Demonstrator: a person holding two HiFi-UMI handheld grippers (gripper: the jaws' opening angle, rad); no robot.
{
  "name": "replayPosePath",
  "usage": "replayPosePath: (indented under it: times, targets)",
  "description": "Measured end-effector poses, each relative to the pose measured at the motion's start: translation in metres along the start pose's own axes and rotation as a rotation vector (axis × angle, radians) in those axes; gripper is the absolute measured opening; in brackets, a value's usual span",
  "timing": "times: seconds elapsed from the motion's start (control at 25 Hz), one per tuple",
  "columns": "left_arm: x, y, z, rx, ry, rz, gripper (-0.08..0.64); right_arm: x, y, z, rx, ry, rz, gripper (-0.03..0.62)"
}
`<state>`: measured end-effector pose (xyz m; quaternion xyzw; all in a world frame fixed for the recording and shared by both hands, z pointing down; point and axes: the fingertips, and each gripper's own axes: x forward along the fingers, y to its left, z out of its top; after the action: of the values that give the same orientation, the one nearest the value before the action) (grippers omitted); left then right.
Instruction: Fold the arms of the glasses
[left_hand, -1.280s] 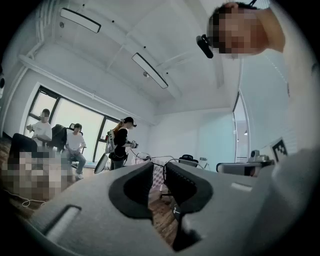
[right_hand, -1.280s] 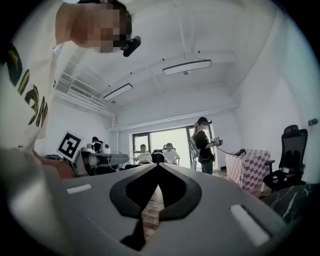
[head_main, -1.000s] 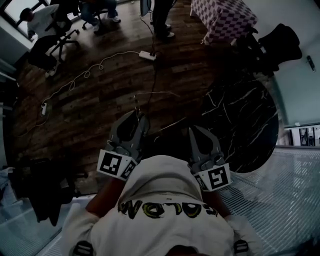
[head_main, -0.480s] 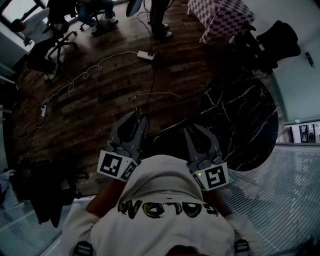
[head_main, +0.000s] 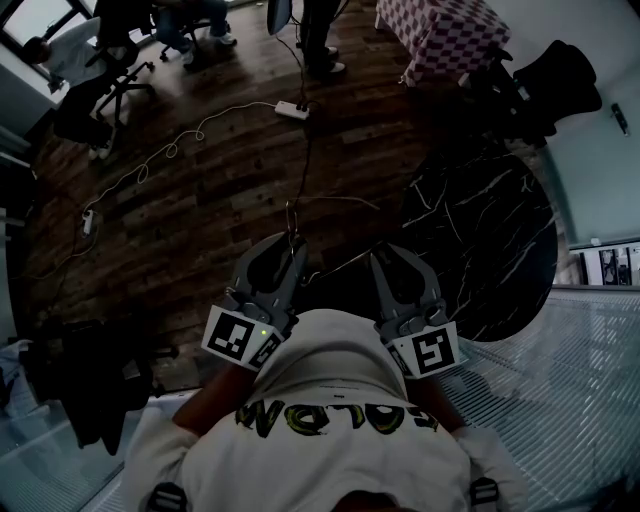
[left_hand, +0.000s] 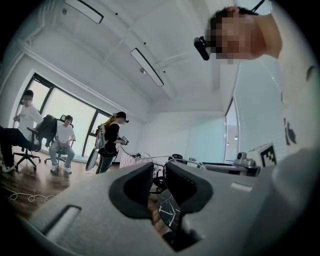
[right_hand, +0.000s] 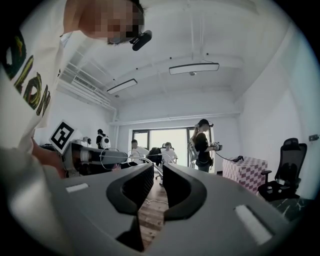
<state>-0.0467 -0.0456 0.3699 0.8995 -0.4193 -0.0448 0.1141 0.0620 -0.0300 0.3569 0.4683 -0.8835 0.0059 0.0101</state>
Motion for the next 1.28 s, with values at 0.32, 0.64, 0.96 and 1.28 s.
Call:
replayPosePath:
  times: [0.32, 0.64, 0.96, 1.28]
  targets:
    - [-0.001, -0.018, 0.001, -0.014, 0.003, -0.057, 0.081, 0.004, 0.001, 0.003, 0.010, 0.014, -0.008, 0.055]
    - [-0.004, -0.034, -0.001, -0.009, 0.008, -0.115, 0.081, 0.007, 0.007, 0.005, -0.006, 0.002, 0.008, 0.054]
    - [-0.002, -0.049, -0.004, 0.004, 0.019, -0.175, 0.081, 0.007, 0.009, 0.006, 0.010, -0.004, 0.021, 0.052]
    - [0.003, -0.073, -0.006, 0.024, 0.030, -0.269, 0.081, 0.006, 0.011, 0.007, 0.045, -0.003, 0.033, 0.049]
